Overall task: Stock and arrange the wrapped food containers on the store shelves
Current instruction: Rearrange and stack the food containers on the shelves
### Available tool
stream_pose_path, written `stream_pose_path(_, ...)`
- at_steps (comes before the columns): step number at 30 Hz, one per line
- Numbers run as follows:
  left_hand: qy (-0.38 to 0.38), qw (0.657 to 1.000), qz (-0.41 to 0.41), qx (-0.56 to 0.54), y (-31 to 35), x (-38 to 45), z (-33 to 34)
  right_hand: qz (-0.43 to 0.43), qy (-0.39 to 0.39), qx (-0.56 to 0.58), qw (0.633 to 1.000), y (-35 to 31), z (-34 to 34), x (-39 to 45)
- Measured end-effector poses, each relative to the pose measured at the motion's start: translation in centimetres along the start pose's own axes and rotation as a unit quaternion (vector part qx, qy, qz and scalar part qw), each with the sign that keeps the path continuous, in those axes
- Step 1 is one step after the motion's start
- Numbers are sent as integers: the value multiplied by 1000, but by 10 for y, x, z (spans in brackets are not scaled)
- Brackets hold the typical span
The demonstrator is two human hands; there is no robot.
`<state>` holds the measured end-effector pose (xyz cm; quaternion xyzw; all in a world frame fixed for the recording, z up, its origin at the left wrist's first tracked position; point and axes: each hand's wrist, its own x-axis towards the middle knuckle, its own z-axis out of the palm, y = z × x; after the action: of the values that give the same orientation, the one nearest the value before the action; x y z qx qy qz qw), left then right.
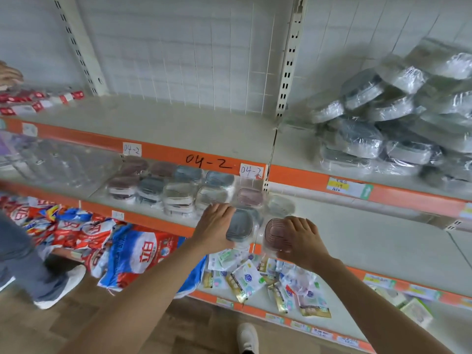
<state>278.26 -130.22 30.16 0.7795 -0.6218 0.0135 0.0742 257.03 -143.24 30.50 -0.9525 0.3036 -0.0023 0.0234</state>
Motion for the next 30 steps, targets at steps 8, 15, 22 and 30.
stream_pose_path(8,-4,999,-20,-26,-22,101,116,76,56,8,995,61,109,88)
stream_pose_path(15,63,997,-22,-46,-42,212,180,93,142,25,985,112,166,186)
stream_pose_path(22,28,999,-9,21,-56,262,228,65,122,-20,990,139,203,235)
stream_pose_path(30,39,996,-16,76,-47,253,237,70,121,-61,988,129,213,238)
